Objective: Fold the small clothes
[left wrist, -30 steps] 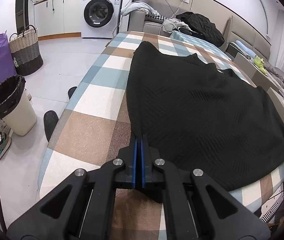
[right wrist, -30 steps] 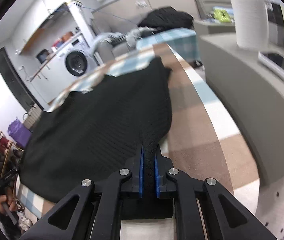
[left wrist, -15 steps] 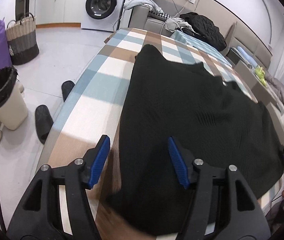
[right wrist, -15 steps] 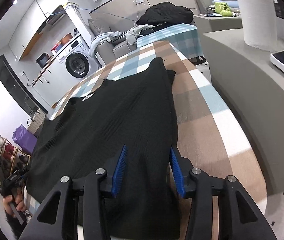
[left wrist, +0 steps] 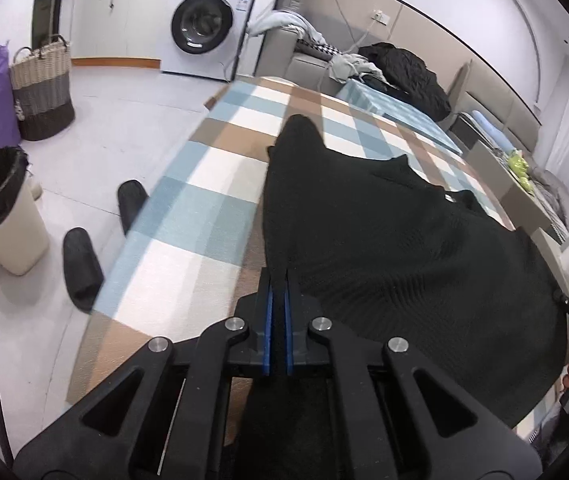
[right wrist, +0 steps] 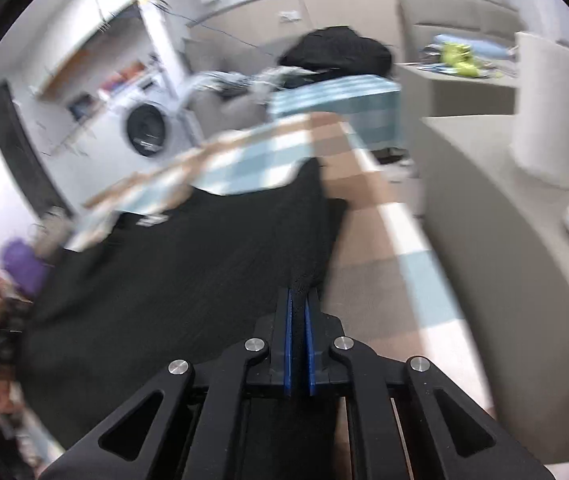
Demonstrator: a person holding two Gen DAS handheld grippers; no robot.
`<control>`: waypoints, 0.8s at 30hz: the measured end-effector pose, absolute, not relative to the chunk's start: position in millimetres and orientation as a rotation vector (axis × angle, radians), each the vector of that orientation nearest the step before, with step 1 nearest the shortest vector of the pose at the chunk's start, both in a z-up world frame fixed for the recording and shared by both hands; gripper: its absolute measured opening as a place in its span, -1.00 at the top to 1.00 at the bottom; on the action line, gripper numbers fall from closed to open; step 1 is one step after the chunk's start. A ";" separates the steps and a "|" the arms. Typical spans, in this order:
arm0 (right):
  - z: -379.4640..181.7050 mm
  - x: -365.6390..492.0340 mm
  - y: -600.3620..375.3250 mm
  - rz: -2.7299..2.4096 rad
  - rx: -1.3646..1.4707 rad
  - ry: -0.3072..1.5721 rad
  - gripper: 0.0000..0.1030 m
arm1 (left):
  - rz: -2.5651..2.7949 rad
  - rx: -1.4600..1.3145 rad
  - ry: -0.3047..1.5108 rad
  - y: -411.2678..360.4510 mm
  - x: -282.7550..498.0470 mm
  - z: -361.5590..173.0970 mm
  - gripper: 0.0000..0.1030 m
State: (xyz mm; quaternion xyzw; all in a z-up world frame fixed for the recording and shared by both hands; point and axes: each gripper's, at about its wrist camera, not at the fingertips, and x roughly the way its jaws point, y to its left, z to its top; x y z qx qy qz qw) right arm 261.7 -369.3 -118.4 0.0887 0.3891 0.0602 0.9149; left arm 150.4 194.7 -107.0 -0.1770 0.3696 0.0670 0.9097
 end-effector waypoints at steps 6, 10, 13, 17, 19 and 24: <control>-120.5 260.1 -370.5 0.140 0.205 0.836 0.63 | 0.146 -0.356 0.806 192.8 152.1 -106.8 0.85; -116.2 261.7 -373.3 0.162 0.237 0.835 0.23 | 0.147 -0.375 0.803 198.7 154.9 -103.3 0.31; -112.9 265.6 -376.2 0.153 0.258 0.843 0.17 | 0.134 -0.378 0.787 201.5 164.3 -97.6 -0.03; -108.2 275.1 -375.3 0.157 0.273 0.851 0.05 | 0.128 -0.342 0.795 201.8 192.1 -88.5 -0.07; -106.0 280.6 -373.0 0.156 0.266 0.850 0.02 | 0.124 -0.319 0.802 201.0 210.7 -83.7 -0.07; -104.6 295.7 -369.1 0.149 0.253 0.866 0.02 | 0.143 -0.253 0.823 203.6 265.7 -76.0 -0.08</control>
